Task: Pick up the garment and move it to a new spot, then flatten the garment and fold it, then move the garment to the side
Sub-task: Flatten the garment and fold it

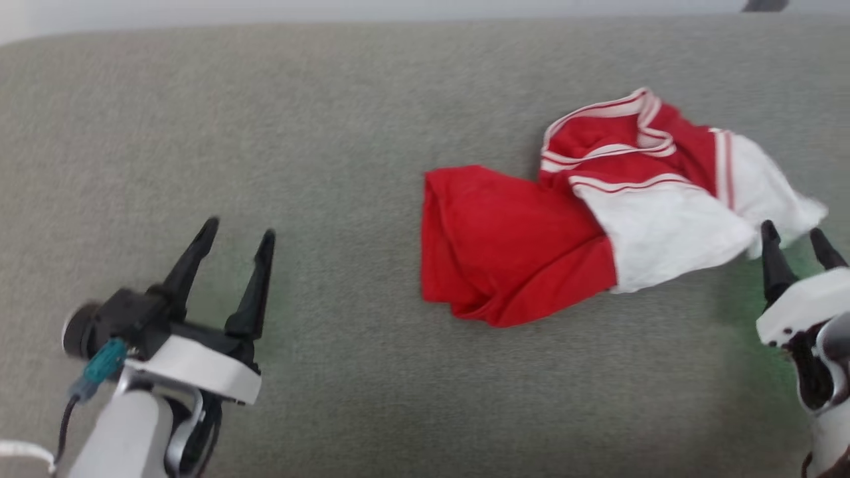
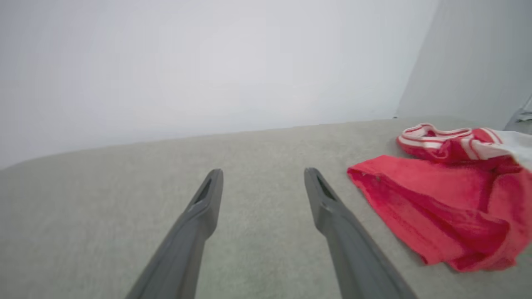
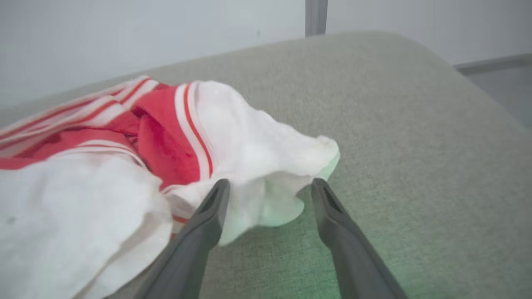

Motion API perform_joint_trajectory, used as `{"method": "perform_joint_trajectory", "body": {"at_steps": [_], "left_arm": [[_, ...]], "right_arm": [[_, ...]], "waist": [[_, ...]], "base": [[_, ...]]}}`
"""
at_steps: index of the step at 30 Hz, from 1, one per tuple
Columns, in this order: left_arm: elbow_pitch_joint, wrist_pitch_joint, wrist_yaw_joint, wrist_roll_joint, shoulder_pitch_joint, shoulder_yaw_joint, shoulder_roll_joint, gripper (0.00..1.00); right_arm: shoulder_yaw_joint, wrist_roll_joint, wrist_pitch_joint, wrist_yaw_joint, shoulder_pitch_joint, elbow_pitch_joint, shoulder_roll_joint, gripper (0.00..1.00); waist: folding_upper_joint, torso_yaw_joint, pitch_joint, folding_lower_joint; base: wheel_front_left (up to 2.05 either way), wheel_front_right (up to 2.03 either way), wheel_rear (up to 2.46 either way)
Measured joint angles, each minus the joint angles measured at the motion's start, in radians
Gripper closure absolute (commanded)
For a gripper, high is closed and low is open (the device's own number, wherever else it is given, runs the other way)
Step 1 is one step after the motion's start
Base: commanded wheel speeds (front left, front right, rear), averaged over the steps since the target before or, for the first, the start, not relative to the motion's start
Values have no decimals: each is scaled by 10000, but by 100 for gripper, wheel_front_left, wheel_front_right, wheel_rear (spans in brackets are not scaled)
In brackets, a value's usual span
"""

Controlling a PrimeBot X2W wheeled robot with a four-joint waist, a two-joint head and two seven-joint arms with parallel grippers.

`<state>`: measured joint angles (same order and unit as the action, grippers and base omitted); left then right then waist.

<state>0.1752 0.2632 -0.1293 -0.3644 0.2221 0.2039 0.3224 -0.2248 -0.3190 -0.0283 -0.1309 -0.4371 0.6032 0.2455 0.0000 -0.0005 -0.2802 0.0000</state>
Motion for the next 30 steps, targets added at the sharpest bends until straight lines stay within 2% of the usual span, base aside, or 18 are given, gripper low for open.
{"method": "perform_joint_trajectory", "body": {"at_steps": [5, 6, 7, 10, 14, 17, 20, 23, 26, 30], "left_arm": [[-483, -71, -2, -318, 1080, 1856, 1411, 0], [-754, -520, -15, -859, 1799, 2702, 1868, 0], [-882, -865, -15, -1179, 2199, 3070, 2067, 0], [-920, -2472, -15, -2738, 3209, 4042, 2401, 0], [-203, -5591, -15, -5701, 4188, 4552, 2268, 0], [625, -7925, -10, -7129, 4848, 4784, 2171, 0], [1323, -9670, 207, -8161, 5248, 4926, 1981, 0], [1666, -10289, 489, -8742, 5689, 4753, 1676, 0], [1795, -10393, 713, -9095, 5969, 4535, 1252, 0], [2013, -10414, 890, -9208, 6259, 4460, 1066, 0]], "right_arm": [[357, -311, 1638, -4, 787, -660, 121, 0], [416, -426, 2034, -2, 1035, -920, 105, 0], [458, -424, 2161, -2, 1131, -1074, 73, 0], [637, -418, 2397, 0, 1199, -1599, -240, 0], [1081, -341, 2500, -2, 1133, -2215, -794, 0], [1461, -316, 2581, -2, 1074, -2429, -989, 0], [1613, -332, 2637, -2, 1032, -2464, -1143, 0], [1691, -336, 2700, -2, 1029, -2408, -1231, 0], [1689, -380, 2757, 0, 1024, -2330, -1289, 0], [1730, -382, 2826, -2, 994, -2219, -1396, 0]], "waist": [[0, -569, 364, 0], [0, -855, 473, 0], [0, -1006, 516, 0], [0, -1513, 583, 0], [0, -2286, 472, 0], [0, -2839, 286, 0], [0, -3335, 69, 0], [0, -3760, -169, 0], [0, -4099, -379, 0], [0, -4429, -547, 0]], "base": [[0, 0, 0], [0, 0, 0], [0, 0, 0], [0, 0, 0], [0, 0, 0], [0, 0, 0], [0, 0, 0], [0, 0, 0], [0, 0, 0], [0, 0, 0]]}}
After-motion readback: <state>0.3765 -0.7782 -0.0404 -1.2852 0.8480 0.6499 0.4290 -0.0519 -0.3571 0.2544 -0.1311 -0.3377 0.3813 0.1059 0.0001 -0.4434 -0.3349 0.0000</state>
